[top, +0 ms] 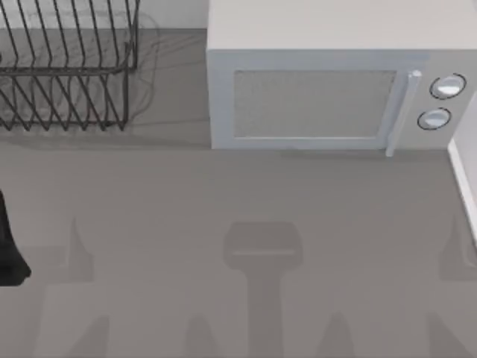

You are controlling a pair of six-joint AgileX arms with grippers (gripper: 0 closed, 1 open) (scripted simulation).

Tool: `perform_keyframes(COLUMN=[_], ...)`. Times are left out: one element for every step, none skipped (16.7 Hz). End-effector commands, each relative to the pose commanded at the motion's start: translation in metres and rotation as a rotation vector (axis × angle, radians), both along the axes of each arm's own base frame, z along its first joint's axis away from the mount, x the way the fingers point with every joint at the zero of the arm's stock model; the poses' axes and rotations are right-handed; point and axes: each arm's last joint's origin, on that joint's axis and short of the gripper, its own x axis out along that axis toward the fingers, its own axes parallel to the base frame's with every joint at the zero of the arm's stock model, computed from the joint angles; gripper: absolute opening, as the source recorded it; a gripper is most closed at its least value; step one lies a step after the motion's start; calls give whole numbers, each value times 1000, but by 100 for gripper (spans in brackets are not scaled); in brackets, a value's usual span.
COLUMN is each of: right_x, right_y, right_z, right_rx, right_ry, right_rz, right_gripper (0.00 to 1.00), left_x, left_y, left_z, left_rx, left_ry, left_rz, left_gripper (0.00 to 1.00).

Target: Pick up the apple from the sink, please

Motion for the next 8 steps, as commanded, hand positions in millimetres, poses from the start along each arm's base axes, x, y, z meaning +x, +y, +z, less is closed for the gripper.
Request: perform_keyframes(right_x=[1,3,6,11,17,25,35,47], right_y=[-1,-2,-3,-4,-6,-8,-11,-14], right_z=[7,14,23,32,41,50,59,67], right_rx=[-7,-15,-23,-32,-41,-49,-56,-62], right_ry=[31,71,119,174,237,306,380,458], right_rz=[-7,-15,-24,-34,-43,-52,-61,-68], right_gripper=[100,100,100,100,100,100,100,100], left_x=[0,0,0,0,0,0,0,0], left_y=[0,0,0,0,0,0,0,0], left_z=[0,0,0,0,0,0,0,0], left_rx=[0,0,0,0,0,0,0,0], left_ry=[0,0,0,0,0,0,0,0], left_rz=[0,0,0,0,0,0,0,0], left_gripper=[100,100,100,100,100,100,100,100])
